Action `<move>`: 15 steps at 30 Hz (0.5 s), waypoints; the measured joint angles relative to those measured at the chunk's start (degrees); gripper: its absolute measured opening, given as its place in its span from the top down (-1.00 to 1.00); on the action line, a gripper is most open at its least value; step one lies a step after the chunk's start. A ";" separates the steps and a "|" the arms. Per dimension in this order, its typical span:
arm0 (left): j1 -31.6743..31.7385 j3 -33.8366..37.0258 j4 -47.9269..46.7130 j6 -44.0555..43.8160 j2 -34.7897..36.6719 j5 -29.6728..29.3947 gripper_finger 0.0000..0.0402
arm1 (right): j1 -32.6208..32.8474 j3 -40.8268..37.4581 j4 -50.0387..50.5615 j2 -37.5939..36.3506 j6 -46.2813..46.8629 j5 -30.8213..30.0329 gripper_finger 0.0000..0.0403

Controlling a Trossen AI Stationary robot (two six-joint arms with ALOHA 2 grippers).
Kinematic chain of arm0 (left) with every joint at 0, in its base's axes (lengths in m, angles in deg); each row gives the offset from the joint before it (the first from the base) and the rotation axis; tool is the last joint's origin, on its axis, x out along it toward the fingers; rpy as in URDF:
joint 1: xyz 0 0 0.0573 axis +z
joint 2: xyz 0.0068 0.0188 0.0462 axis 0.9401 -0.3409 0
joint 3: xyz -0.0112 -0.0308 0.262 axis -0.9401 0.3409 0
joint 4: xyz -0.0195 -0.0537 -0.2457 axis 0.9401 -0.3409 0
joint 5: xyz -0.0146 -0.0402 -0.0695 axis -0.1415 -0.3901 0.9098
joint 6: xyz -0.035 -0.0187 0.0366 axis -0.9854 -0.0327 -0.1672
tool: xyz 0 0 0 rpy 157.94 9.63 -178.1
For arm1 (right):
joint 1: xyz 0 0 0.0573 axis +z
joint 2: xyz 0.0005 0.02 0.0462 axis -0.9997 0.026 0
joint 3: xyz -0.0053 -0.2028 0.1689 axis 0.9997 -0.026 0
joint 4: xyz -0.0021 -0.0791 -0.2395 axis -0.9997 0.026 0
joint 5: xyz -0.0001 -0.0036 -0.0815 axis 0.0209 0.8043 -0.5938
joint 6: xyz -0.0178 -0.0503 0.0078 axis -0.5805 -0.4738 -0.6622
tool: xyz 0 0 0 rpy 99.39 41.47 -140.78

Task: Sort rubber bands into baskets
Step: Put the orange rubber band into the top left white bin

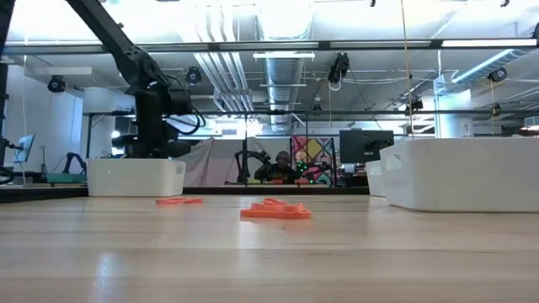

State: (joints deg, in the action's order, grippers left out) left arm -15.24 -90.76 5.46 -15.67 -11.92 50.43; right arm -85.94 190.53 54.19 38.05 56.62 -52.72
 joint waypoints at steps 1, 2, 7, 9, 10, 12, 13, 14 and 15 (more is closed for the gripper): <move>0.19 -0.47 -0.39 0.74 -0.42 0.22 0.88 | -0.19 0.00 -0.69 0.09 -0.04 0.00 0.08; 0.31 -0.88 -0.61 1.33 -0.66 0.42 0.83 | -0.24 0.00 -1.42 0.13 -0.05 0.00 0.08; 0.62 -3.20 -2.83 3.21 -0.49 1.38 0.53 | -0.55 0.00 -2.26 0.35 0.50 0.00 0.08; 0.41 -5.08 -6.17 3.68 0.35 1.97 0.41 | -0.75 0.00 -2.16 0.38 2.47 0.02 0.08; 0.18 -6.10 -7.94 4.19 1.04 3.34 0.35 | -0.76 0.00 -1.90 0.38 3.43 0.02 0.08; -0.79 -7.52 -10.30 5.51 3.42 8.66 0.27 | -0.74 0.00 -1.63 0.36 3.61 0.03 0.08; -1.84 -7.85 -10.53 5.65 5.11 11.42 0.23 | -0.74 0.00 -1.61 0.35 3.48 0.05 0.08; -3.26 -8.04 -10.34 5.73 7.10 13.65 0.21 | -0.74 0.00 -1.51 0.35 3.18 0.13 0.08; -5.00 -8.08 -10.26 5.79 9.17 15.08 0.19 | -0.74 0.00 -1.43 0.35 2.79 0.47 0.08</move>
State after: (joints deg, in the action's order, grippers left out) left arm -20.24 -98.84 -4.80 -9.88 -2.75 65.52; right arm -86.69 190.53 52.77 38.40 59.41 -52.25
